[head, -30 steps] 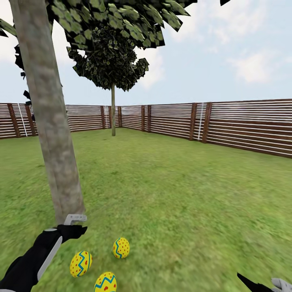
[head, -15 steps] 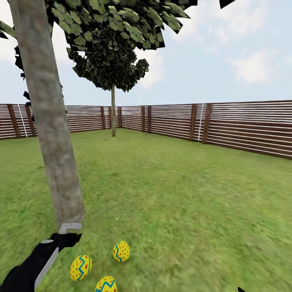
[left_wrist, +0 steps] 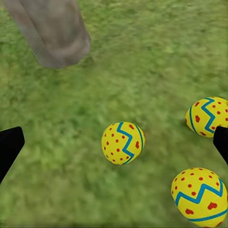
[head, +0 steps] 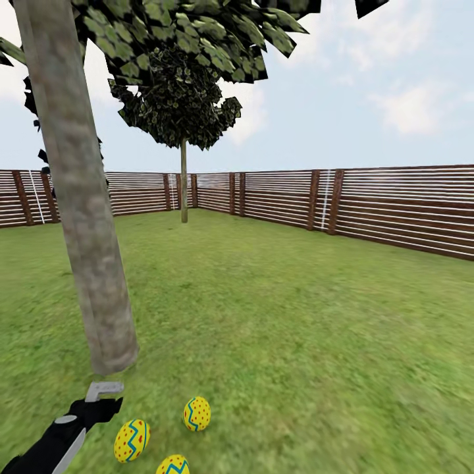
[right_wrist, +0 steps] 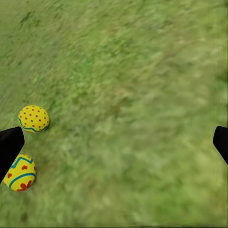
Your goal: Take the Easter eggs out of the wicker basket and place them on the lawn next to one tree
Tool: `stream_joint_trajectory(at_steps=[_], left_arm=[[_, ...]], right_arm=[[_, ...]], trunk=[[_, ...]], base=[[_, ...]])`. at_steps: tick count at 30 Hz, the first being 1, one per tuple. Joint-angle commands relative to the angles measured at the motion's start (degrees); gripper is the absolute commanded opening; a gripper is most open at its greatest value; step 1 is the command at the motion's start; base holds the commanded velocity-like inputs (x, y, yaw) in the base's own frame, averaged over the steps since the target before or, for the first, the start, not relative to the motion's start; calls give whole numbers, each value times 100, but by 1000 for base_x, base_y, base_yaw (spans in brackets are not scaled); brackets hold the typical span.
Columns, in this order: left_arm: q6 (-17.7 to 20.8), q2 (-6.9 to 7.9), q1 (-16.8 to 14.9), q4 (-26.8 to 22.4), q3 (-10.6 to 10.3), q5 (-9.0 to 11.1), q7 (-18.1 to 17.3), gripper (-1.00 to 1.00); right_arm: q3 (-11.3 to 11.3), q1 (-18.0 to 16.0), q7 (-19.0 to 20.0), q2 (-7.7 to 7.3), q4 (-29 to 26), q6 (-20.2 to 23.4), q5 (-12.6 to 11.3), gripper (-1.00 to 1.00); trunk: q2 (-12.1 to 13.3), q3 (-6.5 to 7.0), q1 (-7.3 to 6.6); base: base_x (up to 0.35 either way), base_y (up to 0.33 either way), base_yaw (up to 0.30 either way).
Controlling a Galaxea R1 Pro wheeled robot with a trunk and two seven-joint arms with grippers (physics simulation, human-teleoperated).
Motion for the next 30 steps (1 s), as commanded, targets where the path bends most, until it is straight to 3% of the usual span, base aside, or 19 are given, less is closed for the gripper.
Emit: stream_joint_trajectory(at_steps=[1,8,13,23,30], left_arm=[[-12,7,-2,34,-27,60,7,100],[-363,7,-2,396,-30,60,111,100],[-645,7,-2,727,-31,60,158,100],[-1290,19,-2,1423,-36,60,174,100],[-1647,152,-2,1827,-39,60,189,100]], right_arm=[[-3,4,-31,1,17,38,-55,100],[-2,15,-263,-3,210,-95,-57,100],[-2,17,-692,1,391,-153,-60,100],[-2,36,-1287,-18,1071,-786,-63,100],[0,133,-1800,-45,1443,-1175,-63,100]], trunk=[[39,13,-23],[319,139,-177],[520,229,-287],[921,408,-506],[1202,534,-660]], base=[[0,0,0],[0,0,0],[0,0,0],[0,0,0],[0,0,0]])
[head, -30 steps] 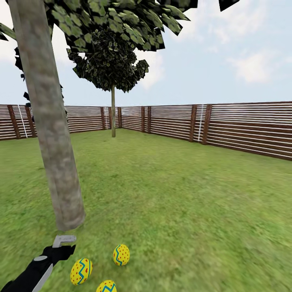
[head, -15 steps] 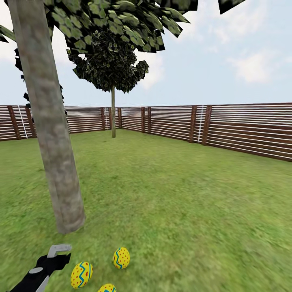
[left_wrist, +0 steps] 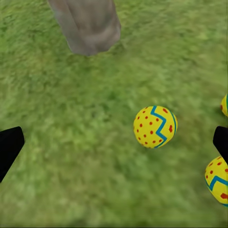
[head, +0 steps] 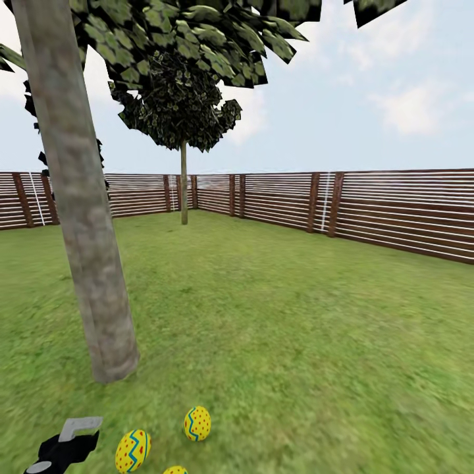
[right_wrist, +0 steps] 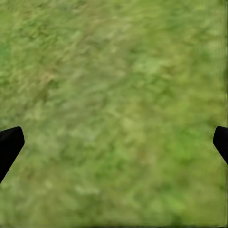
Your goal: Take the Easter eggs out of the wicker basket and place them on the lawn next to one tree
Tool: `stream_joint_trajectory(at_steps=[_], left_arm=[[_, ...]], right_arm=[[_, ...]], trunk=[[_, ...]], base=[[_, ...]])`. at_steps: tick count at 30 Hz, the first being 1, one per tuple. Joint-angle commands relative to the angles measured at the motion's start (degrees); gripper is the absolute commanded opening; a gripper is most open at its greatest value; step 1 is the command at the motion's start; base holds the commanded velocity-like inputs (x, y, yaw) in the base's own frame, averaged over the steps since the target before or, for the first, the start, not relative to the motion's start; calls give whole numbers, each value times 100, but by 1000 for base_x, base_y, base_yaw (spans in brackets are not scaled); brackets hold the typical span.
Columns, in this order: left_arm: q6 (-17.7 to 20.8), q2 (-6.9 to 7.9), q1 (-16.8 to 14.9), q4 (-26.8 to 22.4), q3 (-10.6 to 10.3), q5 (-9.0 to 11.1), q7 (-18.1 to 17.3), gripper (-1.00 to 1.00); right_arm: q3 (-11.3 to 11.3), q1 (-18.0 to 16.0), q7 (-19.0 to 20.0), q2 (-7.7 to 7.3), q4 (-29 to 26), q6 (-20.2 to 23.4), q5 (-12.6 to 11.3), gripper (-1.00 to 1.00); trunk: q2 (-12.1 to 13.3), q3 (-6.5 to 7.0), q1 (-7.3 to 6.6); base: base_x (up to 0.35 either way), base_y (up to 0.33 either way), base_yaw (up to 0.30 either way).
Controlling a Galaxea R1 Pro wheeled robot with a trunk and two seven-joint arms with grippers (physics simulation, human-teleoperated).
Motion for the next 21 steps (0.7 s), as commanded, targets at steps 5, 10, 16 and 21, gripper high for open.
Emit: stream_joint_trajectory(at_steps=[5,10,16,21], left_arm=[[-253,29,-4,308,-43,54,19,100],[-405,34,87,482,-43,58,31,100],[-461,35,235,531,-46,62,38,100],[-468,35,389,539,-44,65,44,100]], right_arm=[[-9,11,-102,-5,234,-64,-55,100],[-9,20,-204,-12,462,-275,-55,100],[-9,39,-475,-9,815,-547,-55,100],[-9,66,-619,-15,973,-590,-55,100]], trunk=[[199,85,-111],[400,175,-221],[640,283,-352],[841,373,-462]], base=[[0,0,0],[0,0,0],[0,0,0],[0,0,0]])
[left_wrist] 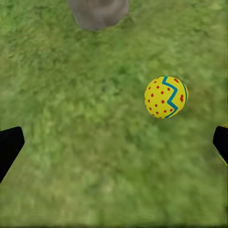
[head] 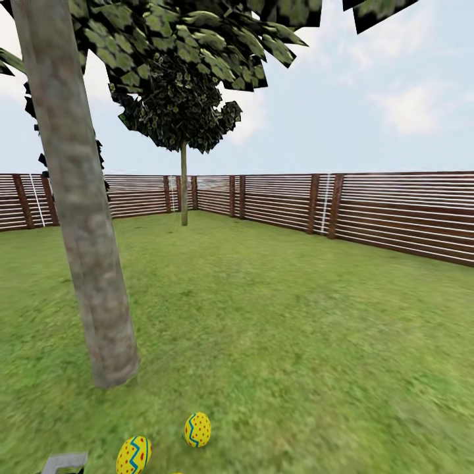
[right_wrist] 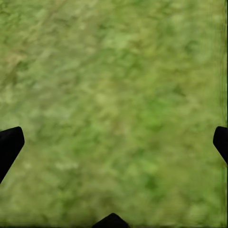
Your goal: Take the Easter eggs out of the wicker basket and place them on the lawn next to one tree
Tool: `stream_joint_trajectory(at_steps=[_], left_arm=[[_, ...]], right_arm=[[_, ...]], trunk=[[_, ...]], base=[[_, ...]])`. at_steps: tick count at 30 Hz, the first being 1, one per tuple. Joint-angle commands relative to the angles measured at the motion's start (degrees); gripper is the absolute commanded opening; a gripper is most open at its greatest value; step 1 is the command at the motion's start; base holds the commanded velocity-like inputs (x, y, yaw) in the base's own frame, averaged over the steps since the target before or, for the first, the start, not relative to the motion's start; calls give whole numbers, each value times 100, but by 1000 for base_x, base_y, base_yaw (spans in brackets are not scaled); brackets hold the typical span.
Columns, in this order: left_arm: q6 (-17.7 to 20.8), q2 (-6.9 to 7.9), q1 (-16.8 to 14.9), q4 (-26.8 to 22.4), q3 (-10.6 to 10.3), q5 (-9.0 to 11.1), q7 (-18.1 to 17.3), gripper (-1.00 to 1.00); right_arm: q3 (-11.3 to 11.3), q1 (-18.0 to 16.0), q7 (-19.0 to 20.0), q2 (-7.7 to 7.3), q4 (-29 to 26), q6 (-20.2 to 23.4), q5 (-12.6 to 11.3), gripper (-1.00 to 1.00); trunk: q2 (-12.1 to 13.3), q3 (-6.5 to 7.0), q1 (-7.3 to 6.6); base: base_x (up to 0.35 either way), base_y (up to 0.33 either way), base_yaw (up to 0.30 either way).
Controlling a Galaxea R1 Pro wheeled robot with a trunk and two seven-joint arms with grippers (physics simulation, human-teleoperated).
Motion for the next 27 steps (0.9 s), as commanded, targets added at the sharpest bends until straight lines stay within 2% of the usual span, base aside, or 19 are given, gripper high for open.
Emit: stream_joint_trajectory(at_steps=[1,7,21,23,27], left_arm=[[-20,3,27,5,-44,48,20,100],[-21,3,125,11,-46,47,21,100],[-21,-5,268,102,-64,39,21,100],[-21,-10,270,163,-70,39,21,100],[-17,-14,278,234,-85,33,21,100]], right_arm=[[-21,26,-42,1,20,-13,-55,100],[-21,94,-262,-2,143,-192,-55,100],[28,137,-316,-50,726,-217,-47,100],[34,140,-418,-60,828,-216,-47,100],[44,143,-900,-49,928,-209,-51,100]], trunk=[[39,14,-23],[279,121,-155],[841,373,-462],[921,409,-506],[1081,480,-594]], base=[[0,0,0],[0,0,0],[0,0,0],[0,0,0],[0,0,0]])
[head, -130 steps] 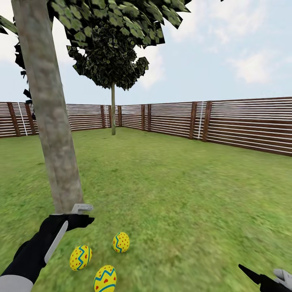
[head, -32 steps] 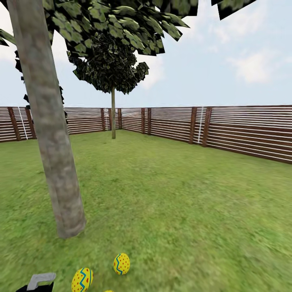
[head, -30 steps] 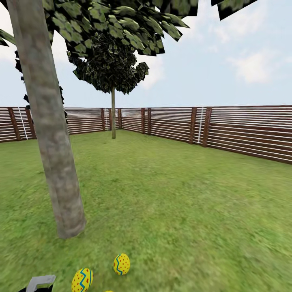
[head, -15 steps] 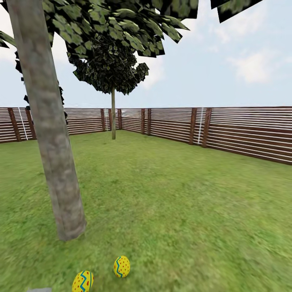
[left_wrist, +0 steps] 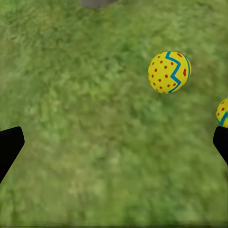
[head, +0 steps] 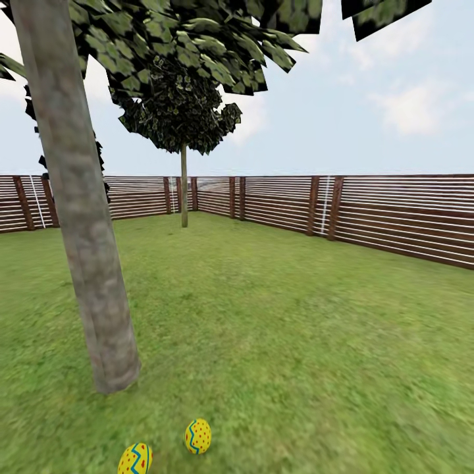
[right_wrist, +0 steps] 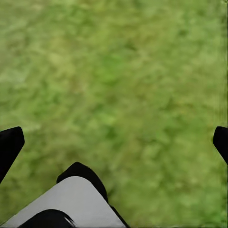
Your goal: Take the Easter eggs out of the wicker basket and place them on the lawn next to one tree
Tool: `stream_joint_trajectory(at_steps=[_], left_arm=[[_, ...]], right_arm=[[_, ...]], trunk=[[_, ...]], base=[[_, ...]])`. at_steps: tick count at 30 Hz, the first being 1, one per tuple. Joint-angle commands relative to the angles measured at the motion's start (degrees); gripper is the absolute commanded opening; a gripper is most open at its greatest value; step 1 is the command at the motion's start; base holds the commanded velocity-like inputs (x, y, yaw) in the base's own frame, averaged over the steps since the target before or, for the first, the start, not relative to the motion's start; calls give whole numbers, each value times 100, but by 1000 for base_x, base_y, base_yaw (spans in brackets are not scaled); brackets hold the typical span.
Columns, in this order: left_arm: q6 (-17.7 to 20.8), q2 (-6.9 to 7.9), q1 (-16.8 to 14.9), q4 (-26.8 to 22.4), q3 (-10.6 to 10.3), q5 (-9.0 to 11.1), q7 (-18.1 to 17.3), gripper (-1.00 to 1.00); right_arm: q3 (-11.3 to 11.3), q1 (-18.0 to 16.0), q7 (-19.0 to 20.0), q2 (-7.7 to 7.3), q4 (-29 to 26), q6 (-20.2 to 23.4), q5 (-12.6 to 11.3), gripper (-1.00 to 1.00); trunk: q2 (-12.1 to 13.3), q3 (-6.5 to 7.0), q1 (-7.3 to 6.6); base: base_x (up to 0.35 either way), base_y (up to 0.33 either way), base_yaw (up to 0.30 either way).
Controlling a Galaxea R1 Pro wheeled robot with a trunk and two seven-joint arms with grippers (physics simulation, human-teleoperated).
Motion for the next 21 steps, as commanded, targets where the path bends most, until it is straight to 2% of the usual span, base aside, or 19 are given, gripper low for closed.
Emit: stream_joint_trajectory(at_steps=[1,6,21], left_arm=[[-18,0,6,10,-49,49,17,100],[-8,-28,75,27,-59,47,17,100],[-6,-60,113,149,-70,40,16,100]], right_arm=[[-7,1,-33,5,7,-4,-55,100],[-4,1,-291,38,29,-2,-58,100],[-12,1,-376,68,33,7,-66,100]], trunk=[[38,13,-23],[239,103,-132],[840,372,-462]], base=[[0,0,0],[0,0,0],[0,0,0]])
